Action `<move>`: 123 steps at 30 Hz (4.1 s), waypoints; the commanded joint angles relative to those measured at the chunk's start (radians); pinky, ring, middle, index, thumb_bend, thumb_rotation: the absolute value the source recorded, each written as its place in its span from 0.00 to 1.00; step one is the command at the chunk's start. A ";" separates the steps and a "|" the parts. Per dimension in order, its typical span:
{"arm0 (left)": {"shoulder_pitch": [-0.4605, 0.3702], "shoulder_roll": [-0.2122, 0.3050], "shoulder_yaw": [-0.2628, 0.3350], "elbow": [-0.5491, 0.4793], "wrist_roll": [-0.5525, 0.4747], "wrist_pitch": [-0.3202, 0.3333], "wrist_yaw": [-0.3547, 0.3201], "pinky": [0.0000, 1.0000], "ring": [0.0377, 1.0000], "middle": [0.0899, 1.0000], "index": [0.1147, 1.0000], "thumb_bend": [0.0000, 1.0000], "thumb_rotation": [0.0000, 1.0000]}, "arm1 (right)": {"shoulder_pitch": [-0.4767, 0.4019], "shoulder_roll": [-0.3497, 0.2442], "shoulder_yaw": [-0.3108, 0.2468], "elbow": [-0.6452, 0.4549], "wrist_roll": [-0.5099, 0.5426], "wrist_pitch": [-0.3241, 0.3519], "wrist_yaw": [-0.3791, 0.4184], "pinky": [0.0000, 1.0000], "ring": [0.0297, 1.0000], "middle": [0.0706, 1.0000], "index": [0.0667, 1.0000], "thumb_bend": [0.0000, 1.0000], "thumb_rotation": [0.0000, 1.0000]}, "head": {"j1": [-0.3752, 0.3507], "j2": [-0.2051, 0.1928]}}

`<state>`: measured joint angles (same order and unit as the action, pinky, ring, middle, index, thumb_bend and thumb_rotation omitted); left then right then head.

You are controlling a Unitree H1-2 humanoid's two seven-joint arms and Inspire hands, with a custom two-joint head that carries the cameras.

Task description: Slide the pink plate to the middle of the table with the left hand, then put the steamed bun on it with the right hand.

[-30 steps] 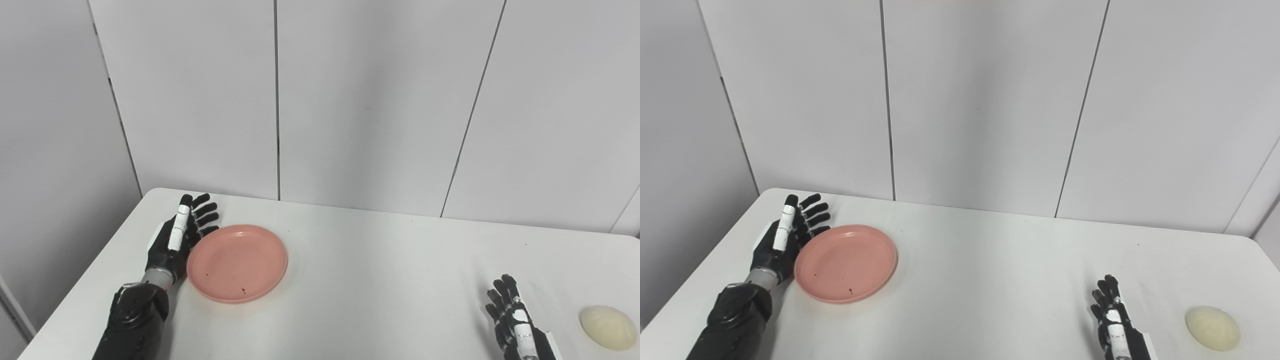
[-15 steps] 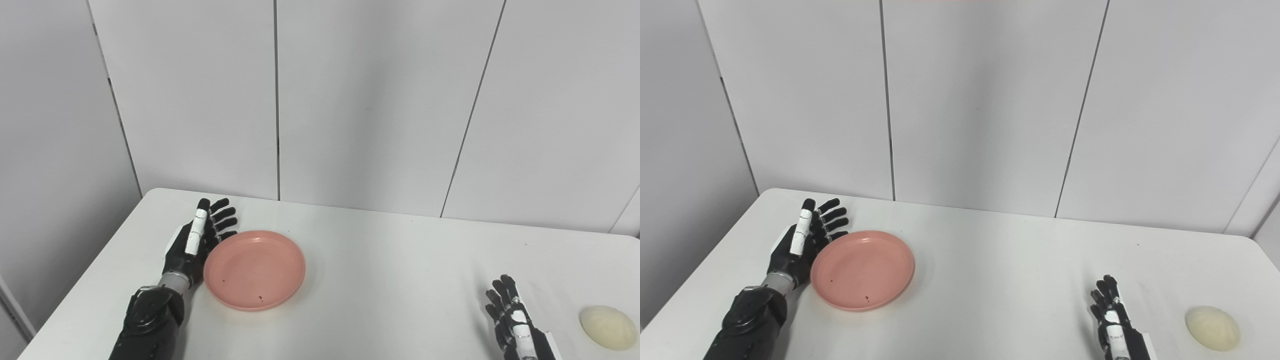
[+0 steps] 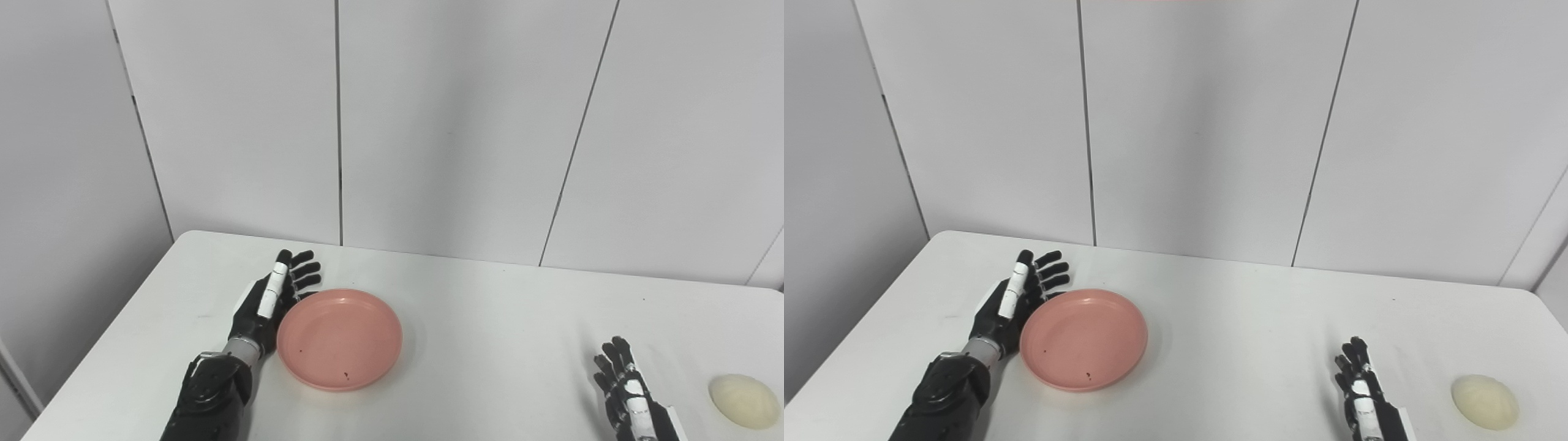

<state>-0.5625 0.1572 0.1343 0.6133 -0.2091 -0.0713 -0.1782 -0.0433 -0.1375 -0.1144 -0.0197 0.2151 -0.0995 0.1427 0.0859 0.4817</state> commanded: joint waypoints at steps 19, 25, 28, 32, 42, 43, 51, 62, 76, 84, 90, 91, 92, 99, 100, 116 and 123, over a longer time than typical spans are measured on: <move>-0.031 -0.038 -0.030 -0.053 0.043 0.001 0.049 0.69 0.80 0.81 0.76 0.89 0.92 | 0.042 0.030 0.020 0.008 -0.018 -0.010 -0.008 0.99 0.96 0.96 0.98 0.80 0.91 | -0.074 0.021; -0.024 -0.051 -0.025 -0.063 0.041 -0.016 0.063 0.69 0.83 0.86 0.78 0.88 0.93 | 0.043 0.049 0.033 -0.010 -0.046 0.003 -0.025 0.97 0.95 0.95 0.97 0.79 0.91 | -0.139 0.032; -0.021 -0.051 -0.018 -0.066 0.034 -0.020 0.062 0.71 0.85 0.87 0.80 0.89 0.92 | 0.043 0.064 0.042 -0.020 -0.060 0.013 -0.037 0.96 0.95 0.95 0.96 0.79 0.90 | -0.199 0.038; -0.018 -0.047 -0.011 -0.071 0.027 -0.013 0.055 0.74 0.87 0.90 0.83 0.89 0.93 | 0.041 0.080 0.054 -0.029 -0.074 0.028 -0.049 0.96 0.95 0.95 0.95 0.79 0.89 | -0.253 0.040; -0.005 -0.060 -0.010 -0.098 0.015 -0.003 0.033 0.73 0.88 0.90 0.82 0.88 0.91 | 0.034 0.108 0.074 -0.035 -0.102 0.043 -0.063 0.97 0.96 0.94 0.95 0.79 0.88 | -0.301 0.042; -0.004 -0.064 -0.012 -0.099 0.012 -0.005 0.029 0.73 0.89 0.90 0.82 0.89 0.90 | 0.034 0.110 0.075 -0.036 -0.104 0.047 -0.065 0.97 0.96 0.94 0.95 0.79 0.88 | -0.306 0.042; 0.001 -0.090 -0.014 -0.104 -0.003 -0.018 0.016 0.73 0.91 0.91 0.84 0.89 0.91 | 0.032 0.118 0.086 -0.039 -0.113 0.054 -0.074 0.97 0.96 0.94 0.95 0.78 0.88 | -0.325 0.043; 0.007 -0.114 -0.035 -0.111 0.013 -0.019 0.023 0.71 0.91 0.91 0.84 0.89 0.92 | 0.030 0.119 0.100 -0.038 -0.120 0.046 -0.078 0.97 0.96 0.95 0.95 0.76 0.88 | -0.345 0.043; 0.011 -0.189 -0.045 -0.117 0.024 -0.034 0.061 0.77 0.90 0.90 0.80 0.87 0.88 | 0.034 0.128 0.107 -0.043 -0.125 0.045 -0.085 0.97 0.95 0.94 0.95 0.75 0.86 | -0.369 0.045; 0.016 -0.215 -0.038 -0.122 0.027 -0.025 0.076 0.75 0.89 0.89 0.80 0.89 0.88 | 0.034 0.130 0.113 -0.045 -0.129 0.049 -0.090 0.97 0.96 0.94 0.95 0.74 0.86 | -0.383 0.045; 0.034 -0.216 -0.052 -0.134 0.031 -0.019 0.061 0.75 0.89 0.89 0.80 0.88 0.88 | 0.033 0.127 0.113 -0.043 -0.136 0.051 -0.091 0.96 0.95 0.95 0.96 0.75 0.87 | -0.382 0.045; 0.039 -0.215 -0.057 -0.138 0.032 -0.017 0.058 0.76 0.89 0.89 0.80 0.88 0.89 | 0.033 0.127 0.113 -0.044 -0.136 0.052 -0.091 0.96 0.95 0.95 0.96 0.75 0.87 | -0.380 0.046; 0.041 -0.215 -0.059 -0.141 0.032 -0.015 0.056 0.77 0.90 0.90 0.81 0.87 0.89 | 0.033 0.127 0.113 -0.044 -0.136 0.053 -0.091 0.96 0.95 0.95 0.96 0.75 0.87 | -0.380 0.046; 0.082 -0.240 -0.071 -0.189 0.041 0.005 0.086 0.82 0.90 0.90 0.78 0.89 0.86 | 0.033 0.129 0.112 -0.044 -0.134 0.052 -0.089 0.97 0.95 0.95 0.96 0.74 0.86 | -0.379 0.049; 0.088 -0.246 -0.073 -0.199 0.044 0.009 0.092 0.83 0.91 0.90 0.79 0.89 0.87 | 0.033 0.130 0.112 -0.046 -0.134 0.053 -0.089 0.97 0.95 0.95 0.96 0.73 0.86 | -0.379 0.049; 0.168 -0.311 -0.125 -0.355 0.100 0.064 0.176 0.94 0.94 0.93 0.80 0.83 0.93 | 0.037 0.128 0.118 -0.054 -0.153 0.056 -0.091 0.97 0.96 0.95 0.96 0.73 0.87 | -0.384 0.051; 0.183 -0.321 -0.135 -0.385 0.092 0.080 0.176 0.95 0.94 0.93 0.81 0.83 0.91 | 0.036 0.130 0.121 -0.053 -0.164 0.052 -0.093 0.97 0.95 0.95 0.96 0.72 0.87 | -0.387 0.050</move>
<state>-0.3621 -0.1524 0.0105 0.2605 -0.1223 0.0198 0.0009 -0.0257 -0.0183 -0.0002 -0.0826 0.0529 -0.0473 0.0533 -0.3022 0.5308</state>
